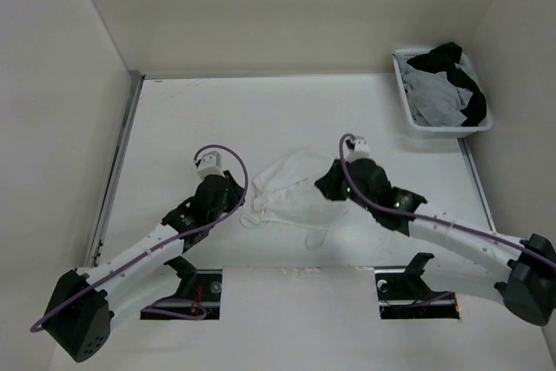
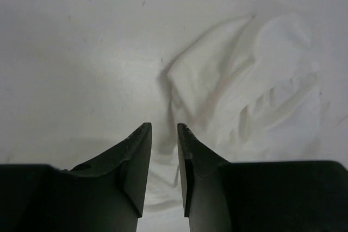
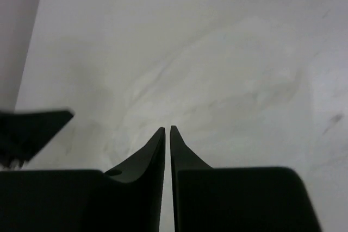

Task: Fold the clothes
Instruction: Move the tank top to the center of the board, then flatten the tank top out

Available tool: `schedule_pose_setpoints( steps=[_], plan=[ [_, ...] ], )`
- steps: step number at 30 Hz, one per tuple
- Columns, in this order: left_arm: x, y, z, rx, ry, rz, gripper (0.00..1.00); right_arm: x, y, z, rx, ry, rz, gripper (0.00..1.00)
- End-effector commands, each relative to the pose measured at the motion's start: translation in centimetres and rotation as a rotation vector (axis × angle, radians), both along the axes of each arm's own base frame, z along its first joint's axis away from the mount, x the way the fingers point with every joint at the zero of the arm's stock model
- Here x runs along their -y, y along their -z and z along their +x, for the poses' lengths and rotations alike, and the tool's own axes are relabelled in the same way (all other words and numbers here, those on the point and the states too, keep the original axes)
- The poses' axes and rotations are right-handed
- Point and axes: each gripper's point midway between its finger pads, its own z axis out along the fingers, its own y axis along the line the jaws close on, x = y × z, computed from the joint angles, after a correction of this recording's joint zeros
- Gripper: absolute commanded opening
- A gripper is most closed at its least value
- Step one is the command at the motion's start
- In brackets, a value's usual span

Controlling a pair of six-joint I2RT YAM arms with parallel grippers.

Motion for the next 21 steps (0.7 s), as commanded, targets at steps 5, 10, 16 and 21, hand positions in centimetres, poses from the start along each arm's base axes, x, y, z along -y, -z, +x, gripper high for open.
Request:
schedule_pose_setpoints(
  steps=[5,10,16,21],
  plan=[
    [-1.0,3.0,-6.6,-0.217,-0.030,0.151,0.42,-0.3,9.2,-15.7,-0.357,-0.149,-0.130,0.24],
    [0.6,3.6,-7.0,-0.220,-0.019,0.168,0.54,-2.7,10.6,-17.9,-0.359,-0.283,-0.142,0.40],
    [2.7,7.1,-7.3,-0.297,0.050,0.182,0.52,-4.6,11.8,-16.9,-0.309,-0.333,-0.191,0.51],
    [2.2,7.9,-6.7,-0.296,0.020,0.212,0.49,-4.8,14.0,-16.7,-0.334,-0.331,-0.261,0.51]
  ],
)
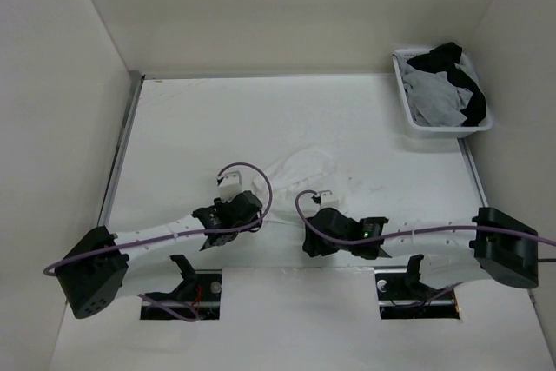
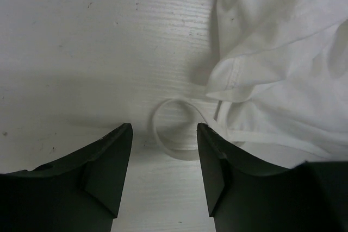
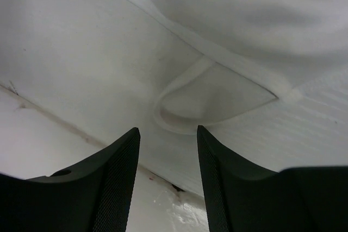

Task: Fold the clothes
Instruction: Flatten the tank top out

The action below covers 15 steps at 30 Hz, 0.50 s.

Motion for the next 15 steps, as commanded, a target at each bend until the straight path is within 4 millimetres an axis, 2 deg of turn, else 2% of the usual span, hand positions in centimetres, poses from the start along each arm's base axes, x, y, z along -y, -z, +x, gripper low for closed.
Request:
schedule_pose_setpoints(
  steps=[1,2,4,8,10,13,15],
  plan=[
    [0.4,0.3,0.7,0.007,-0.021,-0.019,0.49,-1.8,-0.4,0.9,0.041,-0.012,0.020,0.50],
    [0.5,0.4,0.9,0.009,-0.021,-0.018,0.48,-1.8,-0.2,0.9,0.042,-0.011,0.009,0.49],
    [0.5,0.7,1.1,0.007,-0.011,-0.009,0.41,-1.7,0.3,0.9,0.037,-0.013,-0.017,0.39],
    [0.4,1.1,0.8,-0.006,-0.003,0.002,0.14,-1.6,0.7,0.8,0.031,-0.018,-0.046,0.21],
    [0.2,0.8,0.8,0.005,-0.007,-0.003,0.05,-1.7,0.6,0.8,0.031,-0.019,-0.047,0.15],
    [0.2,-0.6,1.1,0.042,-0.010,-0.036,0.00,-1.9,-0.3,0.9,0.040,-0.019,-0.029,0.06],
    [0.3,-2.7,1.5,0.088,-0.020,-0.078,0.00,-2.3,-1.8,1.0,0.067,-0.017,0.005,0.04]
  ],
)
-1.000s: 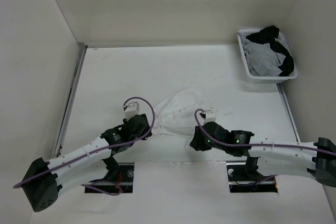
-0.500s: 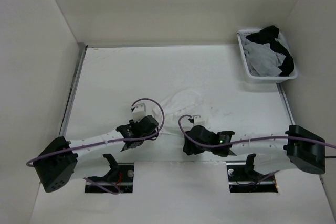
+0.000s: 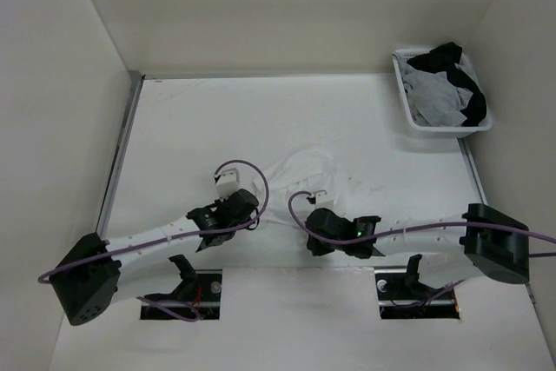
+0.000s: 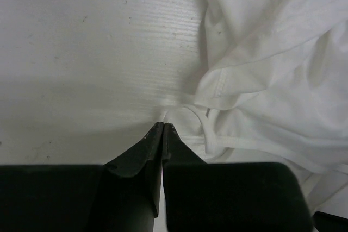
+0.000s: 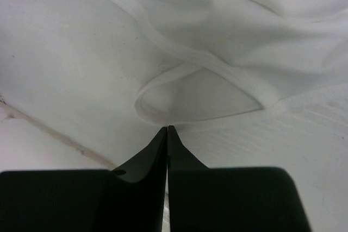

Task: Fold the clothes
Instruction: Flatten the tank top out

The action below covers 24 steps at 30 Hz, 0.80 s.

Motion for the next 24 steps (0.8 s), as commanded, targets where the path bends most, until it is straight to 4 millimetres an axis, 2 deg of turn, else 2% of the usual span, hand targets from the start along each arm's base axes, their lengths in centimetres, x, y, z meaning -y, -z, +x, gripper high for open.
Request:
schedule_pose_setpoints(
  steps=[1,3,4,6,8,12,15,21,24],
  plan=[
    [-0.2,-3.4,0.7,0.082,-0.021,-0.064,0.00,-1.3,-3.6,0.4,0.065,-0.006,0.072,0.04],
    [-0.5,-5.7,1.0,0.136,-0.035,-0.084,0.00,-1.6,-5.4,0.5,0.094,-0.013,0.111,0.11],
    [-0.8,-6.5,1.1,0.156,-0.042,-0.087,0.00,-1.6,-5.9,0.6,0.101,-0.015,0.120,0.18],
    [-1.3,-7.3,1.2,0.170,-0.050,-0.087,0.00,-2.2,-6.7,0.5,0.113,-0.040,0.146,0.42],
    [-1.5,-7.5,1.2,0.171,-0.053,-0.090,0.00,-2.8,-6.5,0.6,0.119,-0.068,0.141,0.52],
    [-1.0,-8.3,1.1,0.181,-0.042,-0.118,0.00,-4.4,-4.6,0.9,0.115,-0.112,0.094,0.53],
    [-0.9,-8.8,1.0,0.190,-0.039,-0.131,0.00,-4.8,-3.4,1.3,0.115,-0.117,0.044,0.48],
    [-0.9,-9.0,0.9,0.193,-0.041,-0.143,0.00,-3.7,-2.1,0.8,0.104,-0.083,-0.021,0.45],
    [-0.8,-9.3,1.1,0.201,-0.042,-0.151,0.00,-3.0,-0.9,0.3,0.075,-0.077,-0.048,0.40]
  ],
)
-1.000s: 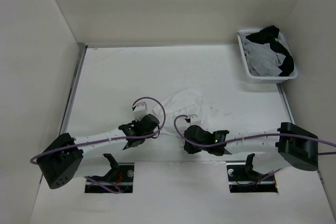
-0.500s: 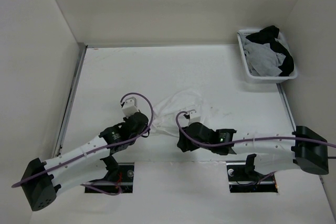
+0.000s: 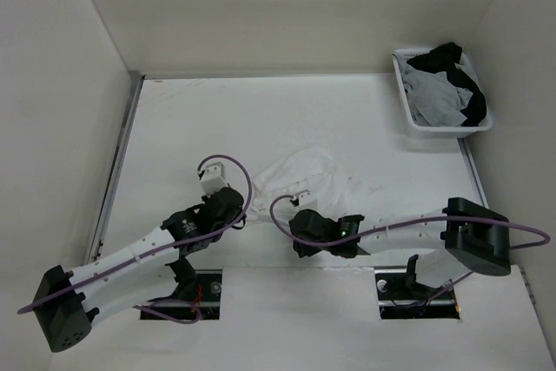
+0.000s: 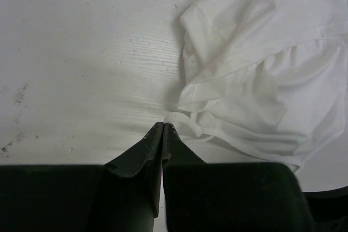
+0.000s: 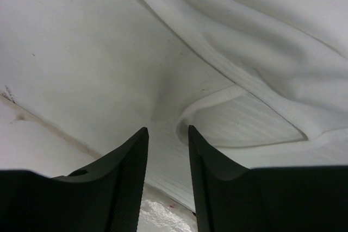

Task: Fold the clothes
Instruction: Flatten the tank top out

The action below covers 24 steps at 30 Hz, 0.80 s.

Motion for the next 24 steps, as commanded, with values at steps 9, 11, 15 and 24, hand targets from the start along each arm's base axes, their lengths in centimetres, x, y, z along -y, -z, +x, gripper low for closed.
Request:
schedule_pose_setpoints(
  steps=[9,11,15,24],
  plan=[
    [0.0,-7.0,1.9,0.163,-0.021,-0.069,0.00,-1.1,-3.4,-0.5,0.047,-0.004,0.076,0.00],
    [-0.7,-10.8,2.4,0.250,-0.032,-0.081,0.00,-1.0,-8.1,-0.1,0.108,0.004,0.168,0.00],
    [-3.6,-20.8,2.3,0.456,-0.085,-0.098,0.00,1.9,-20.7,1.0,0.294,0.008,0.350,0.01],
    [-8.3,-40.8,-0.6,0.853,-0.143,-0.259,0.00,8.9,-44.2,3.4,0.733,0.044,0.529,0.01]
  ],
)
